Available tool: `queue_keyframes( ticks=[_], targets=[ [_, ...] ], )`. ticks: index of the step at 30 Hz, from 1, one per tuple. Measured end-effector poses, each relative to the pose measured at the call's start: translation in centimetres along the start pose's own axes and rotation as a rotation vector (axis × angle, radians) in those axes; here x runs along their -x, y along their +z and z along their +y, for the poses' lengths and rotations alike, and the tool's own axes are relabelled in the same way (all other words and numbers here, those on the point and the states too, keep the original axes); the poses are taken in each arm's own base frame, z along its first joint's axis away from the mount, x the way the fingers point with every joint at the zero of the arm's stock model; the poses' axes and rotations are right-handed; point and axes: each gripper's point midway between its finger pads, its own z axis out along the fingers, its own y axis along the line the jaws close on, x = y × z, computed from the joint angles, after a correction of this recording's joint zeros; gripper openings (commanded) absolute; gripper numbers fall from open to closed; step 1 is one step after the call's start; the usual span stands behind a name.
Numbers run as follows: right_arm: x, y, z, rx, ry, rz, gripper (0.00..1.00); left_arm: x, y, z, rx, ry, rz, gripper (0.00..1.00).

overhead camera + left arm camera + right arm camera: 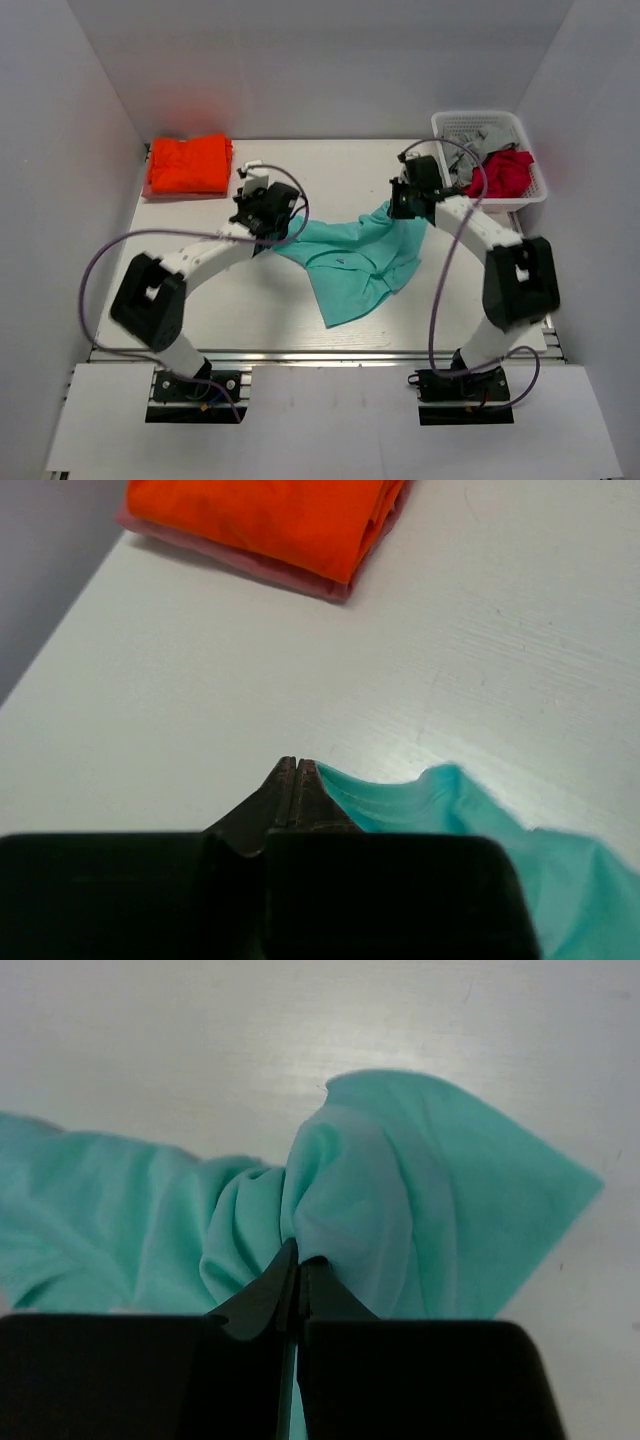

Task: Fold and stack the t-shirts
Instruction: Flatten out the tshirt

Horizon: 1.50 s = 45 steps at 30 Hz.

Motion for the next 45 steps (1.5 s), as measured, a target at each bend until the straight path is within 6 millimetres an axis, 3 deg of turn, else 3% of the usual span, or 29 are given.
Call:
queue_keyframes(
  ticks=[2, 4, 5, 7, 8, 10, 11, 12, 13, 16, 19, 22, 25, 28, 33, 38, 41, 45],
  targets=[
    [1.1, 3.1, -0.7, -0.036, 0.001, 0.035, 0.00, -1.1, 3.0, -1.2, 0.034, 0.025, 0.064, 0.00],
    [2.1, 5.3, -1.2, -0.059, 0.000, 0.042, 0.09, -1.7, 6.0, -2.9, 0.044, 0.019, 0.107, 0.00],
    [2.5, 6.3, -1.5, -0.072, 0.000, 0.052, 0.15, -2.0, 7.1, -3.4, 0.044, 0.024, 0.131, 0.00],
    [4.0, 8.3, -1.8, -0.085, 0.001, 0.040, 0.38, -1.8, 9.6, -5.1, 0.031, 0.002, 0.157, 0.00],
    [4.7, 9.1, -2.1, -0.093, -0.002, 0.036, 0.49, -1.7, 10.7, -5.9, 0.022, -0.004, 0.168, 0.07],
    [5.1, 10.2, -2.6, -0.106, -0.001, 0.042, 0.72, -1.8, 12.6, -7.1, 0.004, -0.007, 0.193, 0.33],
    [5.0, 10.5, -2.8, -0.110, 0.001, 0.049, 0.77, -1.8, 13.5, -7.7, -0.007, -0.002, 0.208, 0.70],
    [5.0, 10.5, -3.1, -0.113, -0.002, 0.056, 0.83, -1.9, 14.2, -8.2, -0.021, 0.007, 0.222, 0.94],
    [4.9, 10.5, -3.2, -0.113, -0.004, 0.065, 0.89, -1.9, 14.8, -8.7, -0.035, 0.012, 0.234, 1.00],
    [5.0, 9.9, -3.3, -0.105, -0.007, 0.073, 0.90, -1.4, 15.6, -10.1, -0.091, 0.031, 0.257, 1.00],
    [5.5, 8.5, -3.3, -0.106, -0.001, 0.060, 0.90, -0.9, 15.0, -11.3, -0.166, 0.072, 0.266, 1.00],
    [5.9, 5.5, -3.2, -0.114, 0.013, 0.030, 0.90, -1.0, 13.1, -13.0, -0.300, 0.109, 0.279, 1.00],
    [6.7, 1.6, -3.3, -0.132, 0.051, -0.032, 0.90, -1.7, 9.5, -14.4, -0.494, 0.156, 0.306, 1.00],
    [6.6, -1.6, -4.5, -0.172, 0.131, -0.082, 0.90, -1.5, 4.9, -16.3, -0.692, 0.222, 0.292, 1.00],
    [2.8, -4.2, -9.2, -0.285, 0.322, -0.078, 0.90, -0.9, -5.4, -21.9, -1.046, 0.363, 0.175, 1.00],
    [-1.7, -4.9, -12.0, -0.340, 0.446, -0.013, 0.90, -5.0, -15.3, -25.8, -1.335, 0.595, 0.095, 1.00],
    [-3.9, -5.1, -12.2, -0.332, 0.479, 0.024, 0.90, -7.7, -18.1, -26.9, -1.422, 0.722, 0.055, 0.99],
    [-6.2, -5.2, -11.9, -0.302, 0.506, 0.066, 0.90, -10.4, -18.0, -27.8, -1.427, 0.824, 0.037, 0.90]
  ],
)
